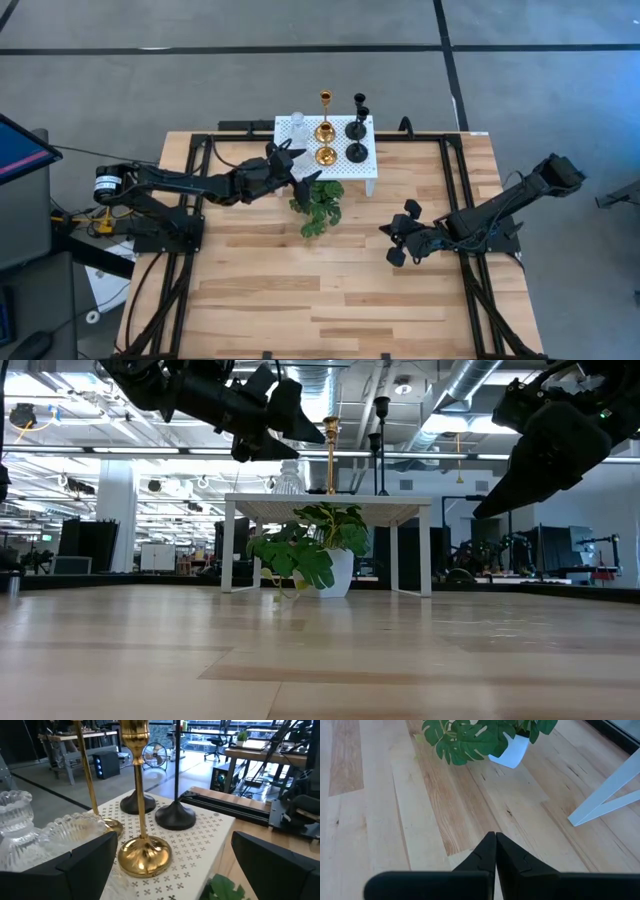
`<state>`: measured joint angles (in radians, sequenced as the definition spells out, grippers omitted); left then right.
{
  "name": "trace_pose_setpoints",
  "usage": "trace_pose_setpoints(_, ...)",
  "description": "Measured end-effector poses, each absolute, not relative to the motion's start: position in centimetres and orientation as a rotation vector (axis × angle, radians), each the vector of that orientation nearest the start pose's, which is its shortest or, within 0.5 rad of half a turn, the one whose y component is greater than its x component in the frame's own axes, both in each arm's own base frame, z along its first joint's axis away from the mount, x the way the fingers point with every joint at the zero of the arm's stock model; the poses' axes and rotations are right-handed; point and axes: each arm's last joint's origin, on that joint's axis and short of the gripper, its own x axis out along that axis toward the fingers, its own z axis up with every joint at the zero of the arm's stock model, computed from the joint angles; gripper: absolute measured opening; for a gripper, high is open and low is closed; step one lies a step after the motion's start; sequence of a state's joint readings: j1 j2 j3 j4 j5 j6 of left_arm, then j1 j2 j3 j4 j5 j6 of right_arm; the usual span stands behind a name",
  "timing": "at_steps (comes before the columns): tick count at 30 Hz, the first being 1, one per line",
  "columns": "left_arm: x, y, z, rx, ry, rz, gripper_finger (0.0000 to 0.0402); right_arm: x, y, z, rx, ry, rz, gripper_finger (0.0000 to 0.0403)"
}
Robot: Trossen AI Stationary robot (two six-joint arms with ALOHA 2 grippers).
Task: Pick & Place candle stick holders
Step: Put the transparent candle holder on the shelf aligned with the other transparent candle holder, then return to Home Position
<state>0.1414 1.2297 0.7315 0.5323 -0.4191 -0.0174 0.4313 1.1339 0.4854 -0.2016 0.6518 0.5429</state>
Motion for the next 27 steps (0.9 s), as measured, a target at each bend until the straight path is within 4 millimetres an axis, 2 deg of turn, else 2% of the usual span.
trace_pose_setpoints(5, 26.8, 3.6, 29.1, -0.040, -0.043, 0.510, 0.0392, 18.9, 6.8, 17.4, 0.077, 0.643, -0.392, 0.0000)
trace_pose_setpoints(12, 26.5, -0.5, 29.8, 0.074, -0.042, 0.418, 0.0392, 18.9, 6.8, 17.4, 0.077, 0.643, -0.392, 0.0000)
trace_pose_setpoints(16, 25.2, -2.9, 30.2, 0.188, 0.011, 0.382, 0.0392, 18.9, 6.7, 17.4, 0.077, 0.643, -0.392, 0.0000)
trace_pose_setpoints(19, 23.6, -4.2, 30.1, 0.202, 0.054, 0.369, 0.0392, 18.9, 6.8, 17.4, 0.077, 0.643, -0.392, 0.0000)
trace_pose_setpoints(27, 18.5, -5.3, 27.4, 0.129, 0.044, 0.401, 0.0392, 18.9, 6.8, 17.4, 0.077, 0.643, -0.391, 0.0000)
